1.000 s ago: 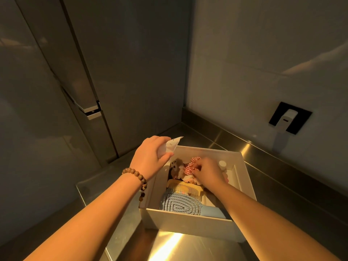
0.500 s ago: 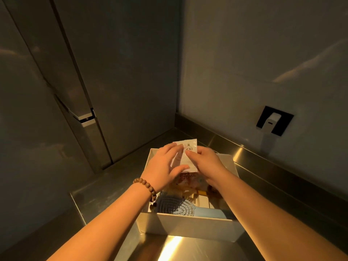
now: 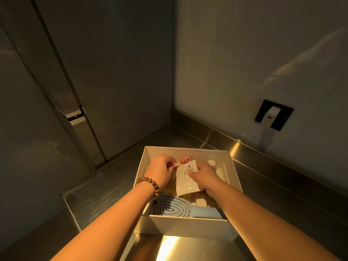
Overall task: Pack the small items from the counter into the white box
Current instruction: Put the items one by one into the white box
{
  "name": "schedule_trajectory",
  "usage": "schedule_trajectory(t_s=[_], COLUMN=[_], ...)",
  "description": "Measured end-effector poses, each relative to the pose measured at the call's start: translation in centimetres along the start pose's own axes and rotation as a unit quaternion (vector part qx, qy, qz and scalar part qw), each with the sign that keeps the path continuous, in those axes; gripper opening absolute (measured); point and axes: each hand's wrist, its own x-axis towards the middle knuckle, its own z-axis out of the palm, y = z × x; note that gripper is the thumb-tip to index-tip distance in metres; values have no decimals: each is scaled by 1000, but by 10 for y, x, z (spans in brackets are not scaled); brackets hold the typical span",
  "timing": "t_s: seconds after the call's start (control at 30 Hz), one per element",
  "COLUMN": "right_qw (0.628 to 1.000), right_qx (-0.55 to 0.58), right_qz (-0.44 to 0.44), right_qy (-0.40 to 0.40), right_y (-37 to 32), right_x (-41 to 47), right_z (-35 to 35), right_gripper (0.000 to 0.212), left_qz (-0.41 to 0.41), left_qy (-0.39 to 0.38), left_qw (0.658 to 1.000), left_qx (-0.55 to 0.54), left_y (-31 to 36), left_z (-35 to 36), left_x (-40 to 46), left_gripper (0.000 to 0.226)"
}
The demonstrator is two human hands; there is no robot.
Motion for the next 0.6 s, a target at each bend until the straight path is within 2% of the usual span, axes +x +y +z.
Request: schedule_trajectory(t_s=[0.13, 0.2, 0.3, 0.43, 0.5, 0.6], right_qw=[995, 994, 987, 965, 940, 874], right_qx=[-97, -103, -146, -237, -296, -436], right_qz=[-20, -27, -54, -108, -167, -213], right_qy=[-29, -40, -45, 17, 36, -25], right_y=[6, 5, 5, 4, 2, 4], right_x=[7, 10, 8, -6, -12, -18], right_z=[-2, -7, -11, -8, -8, -6], right_gripper=[36, 35, 33, 54, 61, 55], left_qz=[78, 125, 163, 164, 159, 128], left_qy=[-34, -50, -102, -182, -188, -197], left_qw=[995, 988, 976, 941, 930, 921], left_qx=[52, 77, 102, 232, 272, 310], left_y=[-5, -5, -1, -2, -4, -9], left_z=[6, 8, 11, 21, 26, 33], left_x=[-1, 0, 2, 0, -2, -3], left_gripper=[25, 32, 50, 76, 80, 82])
